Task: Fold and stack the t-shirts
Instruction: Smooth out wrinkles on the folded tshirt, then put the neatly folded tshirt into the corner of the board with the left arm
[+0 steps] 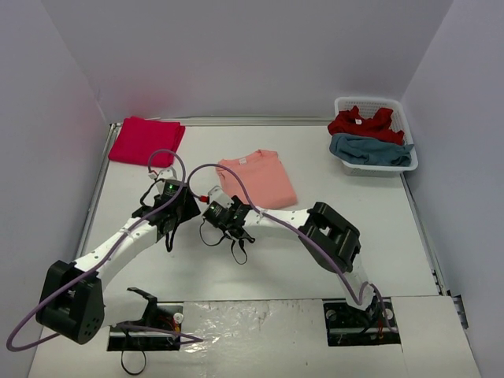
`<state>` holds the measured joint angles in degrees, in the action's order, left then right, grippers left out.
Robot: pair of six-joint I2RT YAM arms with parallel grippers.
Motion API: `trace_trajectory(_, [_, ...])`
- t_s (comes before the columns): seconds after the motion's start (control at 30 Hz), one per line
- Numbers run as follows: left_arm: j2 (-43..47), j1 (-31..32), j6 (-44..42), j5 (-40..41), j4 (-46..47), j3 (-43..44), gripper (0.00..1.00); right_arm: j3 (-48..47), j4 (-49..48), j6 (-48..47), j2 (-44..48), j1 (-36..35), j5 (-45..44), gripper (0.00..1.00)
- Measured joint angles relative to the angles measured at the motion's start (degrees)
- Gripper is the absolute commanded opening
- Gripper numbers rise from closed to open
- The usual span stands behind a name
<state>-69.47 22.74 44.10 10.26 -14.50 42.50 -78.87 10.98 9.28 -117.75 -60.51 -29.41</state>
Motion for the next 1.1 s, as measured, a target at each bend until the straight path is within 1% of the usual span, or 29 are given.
trace_trajectory(0.4, [-0.13, -0.33, 0.09, -0.70, 1.73, -0.68, 0.52, -0.09, -1.22, -0.81, -0.33, -0.59, -1.92, 0.48])
trace_trajectory(0.83, [-1.38, -0.85, 0.09, -0.79, 1.84, -1.90, 0.52, -2.80, -2.54, -2.16, -4.07, -2.08, -9.62, 0.49])
trace_trajectory(0.93, [-1.40, -1.05, 0.07, -0.68, 1.51, -1.90, 0.52, -2.89, -3.30, -2.32, -4.59, -2.23, -10.78, 0.44])
trace_trajectory(1.1, [-2.08, -1.40, 0.09, -0.35, 1.29, -1.90, 0.52, -2.95, -4.37, -2.78, -5.38, -2.25, -10.91, 0.24])
